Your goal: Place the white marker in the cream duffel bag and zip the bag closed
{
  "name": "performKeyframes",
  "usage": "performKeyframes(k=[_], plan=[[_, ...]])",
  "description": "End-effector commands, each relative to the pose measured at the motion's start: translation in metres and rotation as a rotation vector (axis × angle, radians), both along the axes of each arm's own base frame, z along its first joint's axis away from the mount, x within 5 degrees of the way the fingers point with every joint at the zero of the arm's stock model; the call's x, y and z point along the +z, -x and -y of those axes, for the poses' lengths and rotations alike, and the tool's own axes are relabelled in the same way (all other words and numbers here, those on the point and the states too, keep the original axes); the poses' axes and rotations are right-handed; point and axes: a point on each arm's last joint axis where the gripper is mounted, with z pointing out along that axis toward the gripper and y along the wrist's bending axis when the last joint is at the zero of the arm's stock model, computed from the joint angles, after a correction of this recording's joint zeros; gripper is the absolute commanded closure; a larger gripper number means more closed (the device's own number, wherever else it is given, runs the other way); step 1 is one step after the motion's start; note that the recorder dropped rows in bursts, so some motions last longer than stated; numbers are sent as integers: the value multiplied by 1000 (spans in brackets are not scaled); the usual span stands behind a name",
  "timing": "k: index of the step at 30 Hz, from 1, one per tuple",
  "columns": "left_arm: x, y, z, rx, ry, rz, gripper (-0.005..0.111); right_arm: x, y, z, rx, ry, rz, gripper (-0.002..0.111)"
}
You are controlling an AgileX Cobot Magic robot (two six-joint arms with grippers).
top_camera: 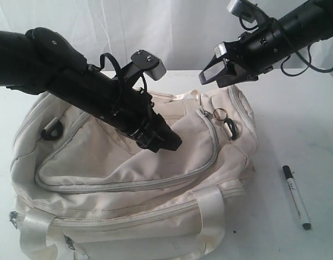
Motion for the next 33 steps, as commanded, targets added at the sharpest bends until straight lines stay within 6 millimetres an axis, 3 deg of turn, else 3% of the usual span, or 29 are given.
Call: performKeyframes(k=[1, 4, 7, 10, 13, 16, 19, 23, 26, 28, 30, 33], plan=[[3, -3, 1, 53, 19, 36, 55, -19, -6, -1, 6, 3, -50, 53], [4, -10, -1, 112, 15, 88, 55, -29, -9, -1, -2, 8, -77, 53], [5, -13, -2, 137, 13, 111, 55, -48, -15, 9, -67, 132, -111, 53], [4, -12, -1, 126, 14, 102, 55, -50, -14, 12, -100, 155, -149, 53], [4, -12, -1, 126, 14, 102, 55, -51, -8, 11, -2, 175, -163, 53], [4, -12, -1, 124, 14, 99, 55, -56, -10, 19, 16, 290, -116, 53], [4, -12, -1, 123, 14, 99, 55, -62, -11, 17, 13, 258, -144, 53], [4, -12, -1, 123, 14, 99, 55, -86, -14, 13, 33, 227, -224, 53], [4, -11, -1, 121, 14, 97, 55, -88, -15, 9, 28, 183, -228, 53], [4, -11, -1, 121, 14, 97, 55, -84, -16, 4, 46, 119, -198, 57], [4, -11, -1, 123, 14, 98, 55, -83, -12, 3, 84, 98, -235, 71], [4, -11, -1, 123, 14, 98, 55, -82, -6, 2, 128, 87, -275, 81]])
